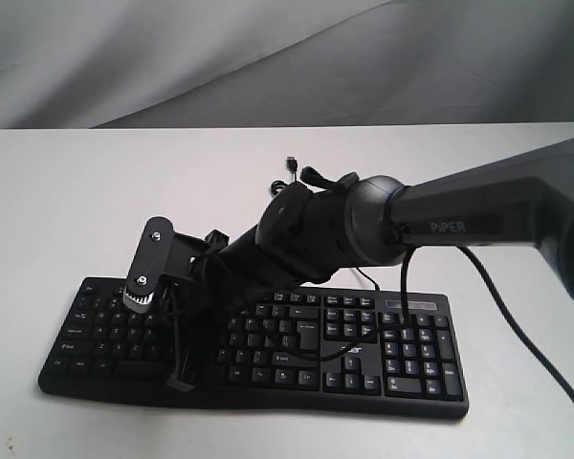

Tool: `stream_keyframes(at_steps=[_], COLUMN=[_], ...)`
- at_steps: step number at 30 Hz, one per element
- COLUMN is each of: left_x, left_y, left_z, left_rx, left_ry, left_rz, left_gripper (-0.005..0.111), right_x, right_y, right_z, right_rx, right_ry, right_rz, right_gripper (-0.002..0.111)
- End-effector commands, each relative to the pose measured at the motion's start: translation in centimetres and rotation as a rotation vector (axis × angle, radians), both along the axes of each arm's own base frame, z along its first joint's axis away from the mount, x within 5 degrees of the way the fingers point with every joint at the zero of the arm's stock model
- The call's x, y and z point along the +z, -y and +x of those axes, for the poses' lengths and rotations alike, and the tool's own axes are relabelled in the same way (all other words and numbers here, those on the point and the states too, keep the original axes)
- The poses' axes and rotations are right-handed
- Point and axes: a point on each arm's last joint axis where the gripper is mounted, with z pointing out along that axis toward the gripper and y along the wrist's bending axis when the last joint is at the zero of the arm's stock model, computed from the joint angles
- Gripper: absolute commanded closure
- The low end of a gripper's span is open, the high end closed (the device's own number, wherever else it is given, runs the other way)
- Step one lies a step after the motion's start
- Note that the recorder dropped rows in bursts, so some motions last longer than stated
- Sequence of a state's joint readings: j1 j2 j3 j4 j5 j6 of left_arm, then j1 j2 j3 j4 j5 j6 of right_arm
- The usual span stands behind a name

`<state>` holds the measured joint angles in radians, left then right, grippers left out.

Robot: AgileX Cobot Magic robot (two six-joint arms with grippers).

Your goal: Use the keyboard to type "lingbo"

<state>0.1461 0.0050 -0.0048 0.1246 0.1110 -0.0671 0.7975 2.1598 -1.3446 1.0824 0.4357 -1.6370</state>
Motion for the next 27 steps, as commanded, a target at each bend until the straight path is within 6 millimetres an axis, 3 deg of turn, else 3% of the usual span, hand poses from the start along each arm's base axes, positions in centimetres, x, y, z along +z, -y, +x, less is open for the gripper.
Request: stream_keyframes(at_steps=[1, 27], left_x=[-0.05, -0.05], left_y=[0.05, 0.05], left_z=[-0.01, -0.01], left_rx=[-0.008, -0.008], left_ry=[0.010, 0.010], left_rz=[0.000, 0.000], left_gripper=[0.106, 0.106], right_x=[0.49, -0.48], right_y=[-0.33, -0.53], right_z=[0.09, 0.09], right_rx=[0.008, -0.002], right_ry=[0.018, 0.002], right_rz=[0.013, 0.003], right_gripper=[0.108, 0.108])
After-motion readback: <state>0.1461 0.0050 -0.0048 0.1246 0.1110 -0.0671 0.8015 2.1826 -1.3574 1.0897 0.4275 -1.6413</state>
